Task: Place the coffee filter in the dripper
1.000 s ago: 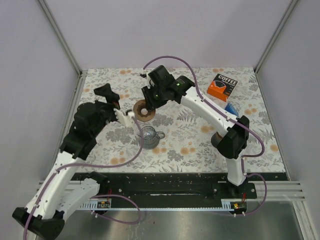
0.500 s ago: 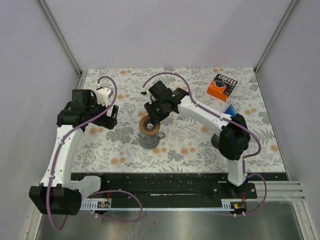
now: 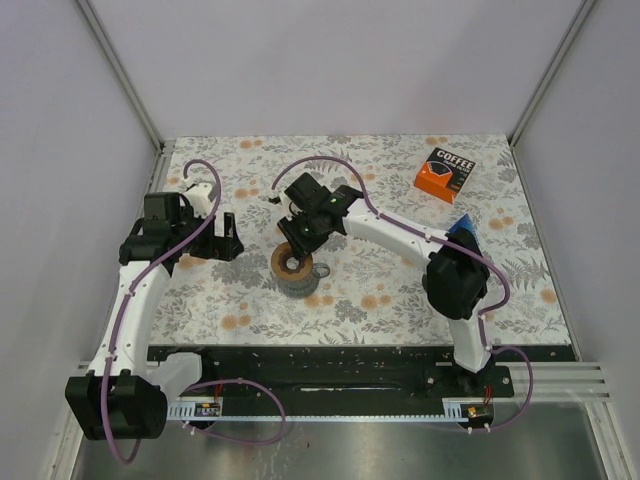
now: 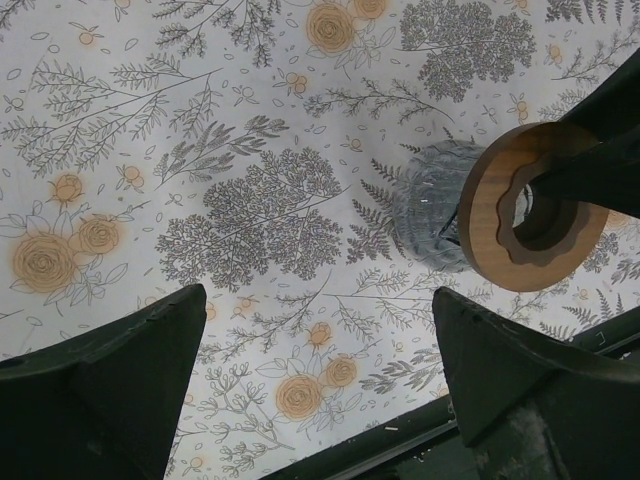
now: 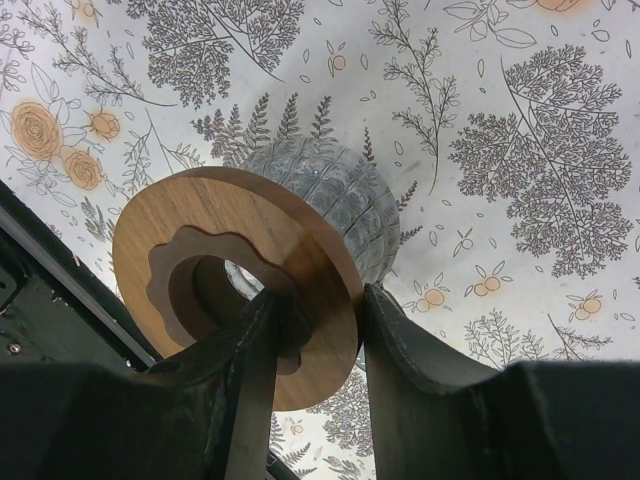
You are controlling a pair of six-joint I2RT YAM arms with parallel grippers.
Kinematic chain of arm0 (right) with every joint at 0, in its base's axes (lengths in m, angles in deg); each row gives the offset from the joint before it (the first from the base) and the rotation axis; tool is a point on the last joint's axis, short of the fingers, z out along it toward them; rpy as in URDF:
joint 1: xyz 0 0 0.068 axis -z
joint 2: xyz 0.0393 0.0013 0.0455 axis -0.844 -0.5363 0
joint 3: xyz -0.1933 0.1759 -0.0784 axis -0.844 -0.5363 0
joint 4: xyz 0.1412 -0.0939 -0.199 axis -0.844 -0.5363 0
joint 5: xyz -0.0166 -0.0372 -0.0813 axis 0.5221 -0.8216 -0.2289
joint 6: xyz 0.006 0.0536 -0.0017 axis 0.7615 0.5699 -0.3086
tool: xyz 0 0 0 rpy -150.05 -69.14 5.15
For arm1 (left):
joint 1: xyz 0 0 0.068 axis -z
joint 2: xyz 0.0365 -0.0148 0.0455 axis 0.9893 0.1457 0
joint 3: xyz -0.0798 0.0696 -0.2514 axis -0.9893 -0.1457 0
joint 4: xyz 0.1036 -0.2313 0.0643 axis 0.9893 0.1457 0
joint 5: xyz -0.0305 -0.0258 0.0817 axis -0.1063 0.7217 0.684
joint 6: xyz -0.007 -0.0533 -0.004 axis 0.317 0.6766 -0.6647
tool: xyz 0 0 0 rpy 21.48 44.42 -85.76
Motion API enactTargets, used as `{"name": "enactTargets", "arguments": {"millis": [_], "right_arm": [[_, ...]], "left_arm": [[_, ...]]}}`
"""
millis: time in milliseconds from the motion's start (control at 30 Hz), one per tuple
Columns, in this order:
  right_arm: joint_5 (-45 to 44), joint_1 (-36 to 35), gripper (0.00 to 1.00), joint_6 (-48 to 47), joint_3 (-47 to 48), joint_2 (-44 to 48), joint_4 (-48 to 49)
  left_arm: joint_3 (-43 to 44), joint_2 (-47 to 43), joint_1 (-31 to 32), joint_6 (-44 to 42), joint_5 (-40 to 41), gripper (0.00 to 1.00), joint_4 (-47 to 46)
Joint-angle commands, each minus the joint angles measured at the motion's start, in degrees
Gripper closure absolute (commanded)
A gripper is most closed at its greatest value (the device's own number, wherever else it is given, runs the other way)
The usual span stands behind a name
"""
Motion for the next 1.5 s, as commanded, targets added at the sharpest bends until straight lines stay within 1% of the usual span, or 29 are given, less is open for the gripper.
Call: {"name": "enactTargets", "arguments": {"millis": [0,133,200,233,500,600,633,700,767,833,933,967,1067,1100,1133,1200,1233,1267,1333,1400,1467], "right_arm": [[1.57,-0.45,0.83,-1.55,1.45,-0.7,1.47],[0.78,-0.45,0.7,-1.9,1.8,-1.32,1.03],[0.43,-0.45,0.61,-2.08,2.07,-1.67,0.42],[0.43,-0.45,0.59,-2.17,2.33,-1.85,0.07],[-1.42,-0.45,0.47,-2.43,6.11,-2.03,-3.62],[-0.63,-0.45,0.38,-2.52,7.08,-1.85,-4.59],[-0.45,-0.45,0.33,-2.61,7.51,-1.94,-5.03],[0.42,-0.37,0.31,-2.96,9.35,-1.33,-6.96],[0.08,-0.1,0.27,-2.96,11.38,0.6,-7.76],[-1.5,1.03,0.2,-2.87,13.14,3.58,-7.76],[-2.56,5.33,0.02,-2.44,14.11,7.89,-7.59],[-2.82,7.09,0.01,-2.43,13.94,9.47,-7.58],[-3.18,11.57,0.01,-2.17,12.01,12.9,-7.06],[-4.57,12.98,0.01,-1.3,10.87,14.13,-6.1],[-7.1,13.95,0.01,-1.2,9.29,15.8,-4.87],[-16.14,15.62,0.0,-0.5,4.81,19.22,-0.4],[-21.58,17.63,0.0,1.24,2.88,20.72,1.19],[-23.89,19.65,0.01,3.52,2.34,21.69,1.73],[-22.79,26.75,0.01,8.53,1.55,23.72,1.38],[-18.49,35.01,0.01,13.71,-1.34,26.35,2.78],[-15.4,42.31,0.06,17.41,-6.26,28.64,5.76]], "left_arm": [[-0.39,-0.62,-0.24,1.68,-2.77,0.01,-4.32],[-0.13,-0.79,-0.24,1.24,-3.03,0.01,-4.06],[-0.04,-0.8,-0.24,0.62,-3.12,0.01,-3.8],[0.13,-0.8,-0.24,0.45,-2.95,0.01,-3.71],[0.66,-0.8,-0.33,-0.08,-3.47,0.01,-3.62],[0.84,-0.8,-0.33,-0.35,-3.47,0.01,-3.62],[0.75,-0.88,-0.33,-0.43,-3.3,0.01,-3.62],[1.36,-0.97,-0.33,-0.78,-3.12,0.01,-3.36],[1.98,-0.97,-0.24,-1.22,-2.59,0.01,-3.1],[2.94,-0.62,-0.33,-1.58,-1.98,0.01,-3.36],[3.12,0.26,-0.5,-1.14,-1.1,0.01,-5.02],[2.86,0.69,-0.5,-0.7,-0.75,0.01,-5.9],[0.85,1.93,-0.5,1.05,0.3,0.01,-11.07],[0.14,2.36,-0.41,1.84,1.09,0.01,-13.79],[-1.17,2.63,-0.41,2.37,1.45,0.01,-16.17],[-3.02,3.51,-0.41,3.43,1.98,0.01,-21.0],[-3.55,4.47,-0.5,3.69,1.72,0.01,-22.33],[-3.73,5.17,-0.5,3.52,1.45,0.01,-22.69],[-4.17,6.32,-0.5,3.0,0.49,0.01,-22.87],[-4.87,7.11,-0.59,2.73,-0.13,0.01,-23.66],[-5.31,7.55,-0.59,2.82,-1.0,0.01,-24.36]]}}
